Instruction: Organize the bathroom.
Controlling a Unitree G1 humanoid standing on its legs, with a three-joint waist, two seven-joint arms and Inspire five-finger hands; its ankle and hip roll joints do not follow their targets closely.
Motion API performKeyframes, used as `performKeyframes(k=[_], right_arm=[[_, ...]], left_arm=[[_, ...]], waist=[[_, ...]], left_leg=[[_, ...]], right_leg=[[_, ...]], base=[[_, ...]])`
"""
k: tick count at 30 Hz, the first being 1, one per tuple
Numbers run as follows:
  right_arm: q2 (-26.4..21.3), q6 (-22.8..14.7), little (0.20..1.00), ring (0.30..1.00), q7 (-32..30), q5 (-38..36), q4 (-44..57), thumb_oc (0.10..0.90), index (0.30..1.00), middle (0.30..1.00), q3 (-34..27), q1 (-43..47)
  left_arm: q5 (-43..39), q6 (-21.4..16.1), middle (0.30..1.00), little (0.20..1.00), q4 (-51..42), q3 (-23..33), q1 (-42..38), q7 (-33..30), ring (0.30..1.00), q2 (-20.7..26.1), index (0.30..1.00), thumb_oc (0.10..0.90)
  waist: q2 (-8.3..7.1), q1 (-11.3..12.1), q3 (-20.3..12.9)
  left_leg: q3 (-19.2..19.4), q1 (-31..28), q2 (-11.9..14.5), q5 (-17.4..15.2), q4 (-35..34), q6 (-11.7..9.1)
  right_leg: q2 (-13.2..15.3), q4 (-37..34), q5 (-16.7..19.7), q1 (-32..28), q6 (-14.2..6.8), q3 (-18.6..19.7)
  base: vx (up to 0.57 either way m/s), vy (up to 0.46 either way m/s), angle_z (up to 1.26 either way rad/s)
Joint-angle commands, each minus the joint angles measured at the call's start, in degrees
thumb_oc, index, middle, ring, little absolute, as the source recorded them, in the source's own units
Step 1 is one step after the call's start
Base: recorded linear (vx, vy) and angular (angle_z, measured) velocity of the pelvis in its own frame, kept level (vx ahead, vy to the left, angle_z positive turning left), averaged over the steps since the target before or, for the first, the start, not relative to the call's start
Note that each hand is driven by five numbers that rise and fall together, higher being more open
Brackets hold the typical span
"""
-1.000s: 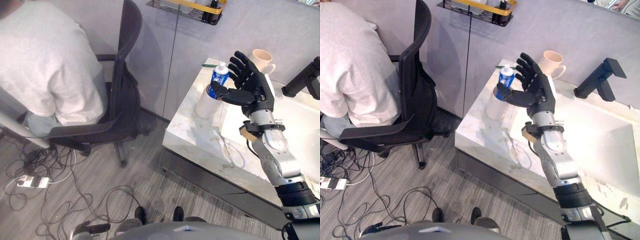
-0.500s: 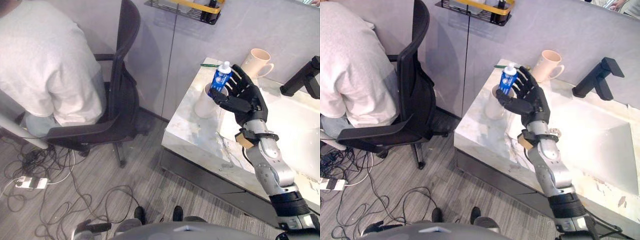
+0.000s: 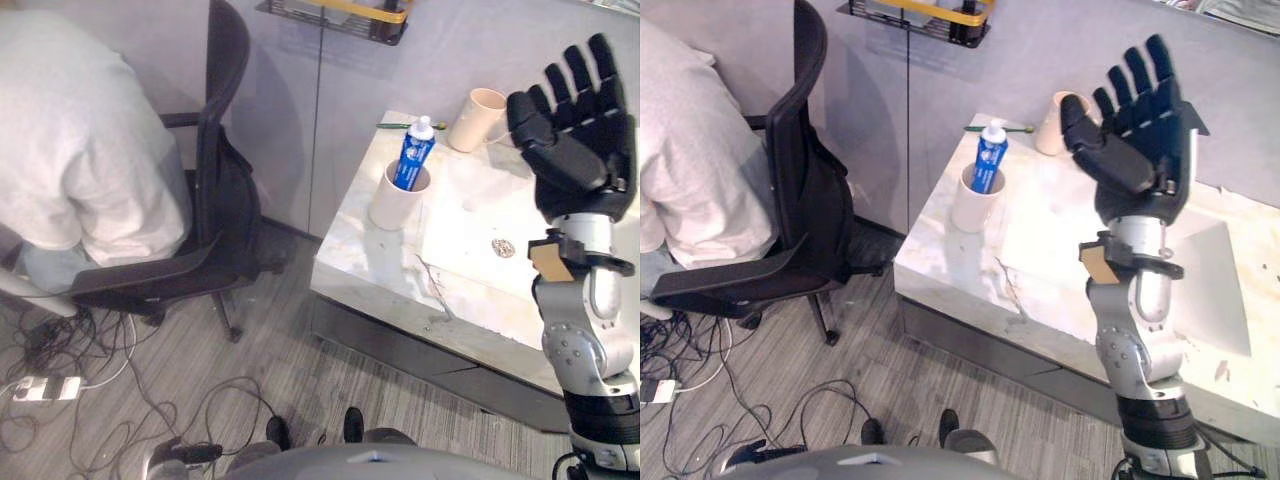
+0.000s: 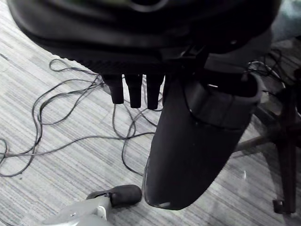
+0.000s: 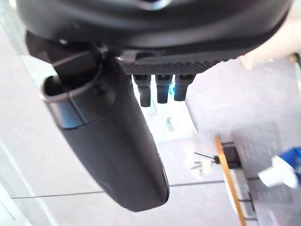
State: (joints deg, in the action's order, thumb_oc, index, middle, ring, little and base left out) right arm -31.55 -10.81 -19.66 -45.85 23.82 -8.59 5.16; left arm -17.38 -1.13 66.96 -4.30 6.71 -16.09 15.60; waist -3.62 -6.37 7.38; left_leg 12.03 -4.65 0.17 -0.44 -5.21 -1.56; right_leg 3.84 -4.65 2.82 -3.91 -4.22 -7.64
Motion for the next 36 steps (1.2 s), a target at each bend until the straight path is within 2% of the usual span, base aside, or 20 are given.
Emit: performKeyframes(k=[1, 4, 7, 9, 11, 13, 14, 15, 16, 18, 21, 23, 28, 30, 31, 32, 33, 34, 35, 36], right_arm=[[-4.71, -8.71, 0.900, 0.900, -2.79, 3.09, 5.64, 0.800, 0.900, 0.900, -7.87, 2.62], [-5.60, -12.13, 0.900, 0.900, -8.83, 9.28, 5.33, 0.800, 0.900, 0.900, -15.09, -2.06], [-5.76, -13.38, 0.900, 0.900, -12.98, 13.19, 4.76, 0.800, 0.900, 0.900, -18.81, -4.34], [-5.68, -14.84, 0.900, 0.900, -17.08, 16.05, 3.71, 0.800, 0.900, 0.900, -21.46, -5.54], [-6.56, -15.60, 0.900, 0.900, -25.85, 19.64, 2.46, 0.800, 0.900, 0.900, -24.01, -6.84], [-6.78, -15.23, 0.900, 0.900, -33.28, 24.24, 0.70, 0.800, 0.900, 0.900, -25.79, -7.84], [-6.94, -13.57, 0.900, 0.900, -37.24, 26.59, -0.58, 0.800, 0.900, 0.900, -27.01, -8.64], [-6.78, -9.02, 0.900, 0.900, -40.81, 30.02, -2.55, 0.800, 0.900, 0.900, -28.48, -9.68], [-6.60, -8.90, 0.900, 0.900, -41.49, 30.36, -3.33, 0.800, 0.900, 0.900, -28.88, -10.01], [-5.76, -1.27, 0.900, 0.900, -47.38, 32.45, -8.31, 0.800, 0.900, 0.900, -30.89, -12.02], [-3.34, 3.99, 0.900, 0.900, -50.80, 30.31, -13.94, 0.800, 0.900, 0.900, -33.04, -15.18], [-2.54, 6.72, 0.900, 0.900, -49.19, 30.99, -18.12, 0.800, 0.900, 0.900, -33.95, -17.70], [-1.64, 8.18, 0.900, 0.900, -44.10, 34.91, -16.24, 0.800, 0.900, 0.900, -32.44, -21.49], [-0.90, 6.72, 0.900, 0.900, -42.88, 34.78, -15.61, 0.800, 0.900, 0.900, -31.37, -22.25], [0.01, 5.84, 0.900, 0.900, -39.71, 33.51, -15.60, 0.800, 0.900, 0.900, -29.43, -22.91], [0.45, 5.44, 0.900, 0.900, -39.43, 33.93, -15.97, 0.800, 0.900, 0.900, -28.44, -22.87], [1.74, 4.29, 0.900, 0.900, -38.58, 35.32, -16.81, 0.800, 0.900, 0.900, -25.25, -22.85], [2.35, 4.24, 0.900, 0.900, -38.48, 35.67, -16.91, 0.800, 0.900, 0.900, -23.77, -23.00], [4.37, 3.30, 0.900, 0.900, -40.58, 38.37, -16.96, 0.800, 0.900, 0.900, -20.26, -23.83], [5.68, 1.68, 0.900, 0.900, -42.42, 39.85, -17.75, 0.800, 0.900, 0.900, -18.79, -24.34]], left_arm=[[-1.11, -3.74, 0.900, 0.900, 4.47, -1.25, -2.50, -2.74, 0.900, 1.67, 0.900, 0.800], [-2.40, -6.01, 0.900, 0.900, 4.33, 0.40, -2.02, -4.73, 0.900, 1.85, 0.900, 0.800], [-2.37, -5.80, 0.900, 0.900, 3.39, 1.78, -2.02, -5.87, 0.900, 2.19, 0.900, 0.800], [-3.62, -6.08, 0.900, 0.900, 3.51, 2.77, -2.33, -6.88, 0.900, 2.78, 0.900, 0.800], [-5.22, -5.83, 0.900, 0.900, 3.56, 4.49, -3.85, -7.40, 0.900, 3.89, 0.900, 0.800], [-5.78, -5.50, 0.900, 0.900, 3.53, 5.11, -4.64, -7.56, 0.900, 4.26, 0.900, 0.800], [-6.22, -5.59, 0.900, 0.900, 3.61, 5.53, -4.82, -7.64, 0.900, 4.22, 0.900, 0.800], [-6.68, -5.56, 0.900, 0.900, 3.51, 6.06, -4.84, -7.55, 0.900, 4.17, 0.900, 0.800], [-6.73, -5.57, 0.900, 0.900, 3.44, 6.34, -4.77, -7.49, 0.900, 4.10, 0.900, 0.800], [-6.89, -5.72, 0.900, 0.900, 3.03, 7.39, -4.15, -7.56, 0.900, 4.00, 0.900, 0.800], [-6.65, -6.19, 0.900, 0.900, 3.92, 6.69, -4.69, -8.07, 0.900, 3.73, 0.900, 0.800], [-4.10, -5.10, 0.900, 0.900, 3.16, 6.14, -5.86, -8.57, 0.900, 3.27, 0.900, 0.800], [-1.87, -4.62, 0.900, 0.900, 1.12, 4.46, -5.08, -9.46, 0.900, 1.94, 0.900, 0.800], [-1.25, -4.78, 0.900, 0.900, 0.48, 4.72, -4.51, -8.94, 0.900, 1.85, 0.900, 0.800], [-0.86, -4.81, 0.900, 0.900, -0.21, 5.36, -3.83, -8.37, 0.900, 1.78, 0.900, 0.800], [-0.98, -4.67, 0.900, 0.900, -0.49, 5.46, -3.65, -8.29, 0.900, 1.75, 0.900, 0.800], [-1.21, -4.27, 0.900, 0.900, -1.09, 5.97, -3.24, -8.15, 0.900, 1.45, 0.900, 0.800], [-1.46, -4.03, 0.900, 0.900, -1.21, 6.25, -3.14, -7.88, 0.900, 1.29, 0.900, 0.800], [-1.81, -3.22, 0.900, 0.900, -1.93, 6.52, -2.70, -7.63, 0.900, 0.83, 0.900, 0.800], [-1.91, -3.08, 0.900, 0.900, -2.04, 6.72, -2.50, -7.56, 0.900, 0.37, 0.900, 0.800]], waist=[[1.26, -0.46, -4.22], [1.16, -2.10, -4.22], [1.29, -2.62, -3.94], [1.58, -3.02, -3.68], [2.24, -2.96, -3.11], [2.79, -2.77, -2.91], [2.67, -2.61, -2.92], [2.49, -2.44, -3.01], [2.33, -2.35, -3.08], [1.06, -2.42, -3.39], [-1.00, -2.51, -4.09], [-1.20, -3.30, -2.78], [-0.63, -4.75, 0.31], [-0.36, -4.72, 0.88], [-0.57, -4.82, 1.18], [-0.65, -4.89, 1.22], [-1.05, -5.16, 1.29], [-1.26, -5.32, 1.29], [-1.07, -5.99, 1.11], [-0.88, -6.38, 0.91]], left_leg=[[0.46, -0.62, -1.37, -3.23, 0.21, 2.81], [1.56, 0.04, -1.72, -3.21, 0.21, 2.66], [2.97, 0.10, -1.47, -3.11, 0.21, 2.49], [5.23, 0.55, -0.93, -2.99, 0.21, 2.75], [7.35, 1.70, 0.13, -2.59, 0.21, 3.29], [8.17, 3.13, 1.14, -1.72, 0.21, 3.13], [8.62, 4.03, 1.32, -1.29, 0.21, 2.94], [9.05, 5.21, 1.44, -0.88, 0.21, 2.83], [9.15, 5.68, 1.38, -0.79, 0.21, 2.89], [9.55, 8.40, 0.78, 0.00, 0.49, 3.22], [9.82, 12.32, 0.07, 2.30, 0.93, 2.13], [8.25, 14.73, 0.70, 5.25, 1.31, 0.28], [7.51, 17.95, 0.77, 6.67, 4.17, -1.43], [5.75, 18.66, 0.73, 5.98, 6.96, -1.39], [4.43, 18.22, 0.53, 2.78, 12.75, -0.47], [4.17, 18.12, 0.54, 1.32, 14.76, -0.09], [3.09, 16.94, 0.11, -3.13, 20.24, 1.36], [2.49, 16.15, -0.18, -5.18, 22.75, 2.01], [1.28, 14.25, -0.44, -8.57, 26.59, 3.05], [0.64, 13.01, -0.31, -9.51, 27.97, 3.24]], right_leg=[[-0.87, 9.62, -4.92, 4.96, -4.73, 0.91], [0.53, 9.57, -2.56, 5.96, -6.25, 0.67], [1.56, 10.37, -0.87, 6.84, -7.15, -0.36], [2.47, 14.03, -0.03, 8.11, -7.34, -2.99], [3.53, 24.74, -1.48, 9.81, -6.83, -5.04], [3.18, 31.59, -2.61, 9.76, -6.54, -4.91], [2.72, 33.76, -3.33, 9.30, -6.66, -4.09], [2.02, 34.42, -3.83, 7.89, -6.94, -3.30], [1.56, 34.44, -3.96, 7.17, -7.09, -2.78], [-1.82, 30.66, -5.93, 3.47, -7.36, 0.80], [-5.13, 19.40, -9.39, -3.46, -5.08, 2.59], [-7.98, 11.47, -13.06, -5.09, -1.73, 4.93], [-9.24, 5.79, -10.93, -5.11, 0.57, 5.91], [-8.79, 6.35, -10.53, -4.35, 1.04, 6.20], [-7.26, 6.87, -9.79, -3.10, 1.41, 5.78], [-6.85, 6.92, -9.57, -2.85, 1.41, 5.48], [-5.16, 6.86, -8.37, -1.67, 1.43, 4.85], [-4.32, 6.77, -7.73, -1.02, 1.40, 4.80], [-3.35, 6.93, -6.99, 0.32, 1.15, 4.79], [-2.95, 7.05, -6.80, 0.98, 1.08, 4.92]], base=[[-0.03, 0.140, -0.21], [-0.06, 0.132, -0.23], [-0.10, 0.086, -0.23], [-0.19, 0.092, -0.48], [-0.35, 0.126, -0.70], [-0.35, 0.083, -0.63], [-0.33, 0.064, -0.38], [-0.25, 0.037, -0.29], [-0.26, 0.032, -0.23], [-0.30, 0.000, -0.45], [-0.24, -0.051, -0.50], [-0.29, -0.014, -0.01], [-0.32, 0.073, 0.06], [-0.26, 0.104, -0.15], [-0.24, 0.104, -0.33], [-0.34, 0.175, -0.52], [-0.24, 0.160, -0.46], [-0.30, 0.269, -0.55], [-0.22, 0.242, -0.37], [-0.18, 0.259, -0.34]])
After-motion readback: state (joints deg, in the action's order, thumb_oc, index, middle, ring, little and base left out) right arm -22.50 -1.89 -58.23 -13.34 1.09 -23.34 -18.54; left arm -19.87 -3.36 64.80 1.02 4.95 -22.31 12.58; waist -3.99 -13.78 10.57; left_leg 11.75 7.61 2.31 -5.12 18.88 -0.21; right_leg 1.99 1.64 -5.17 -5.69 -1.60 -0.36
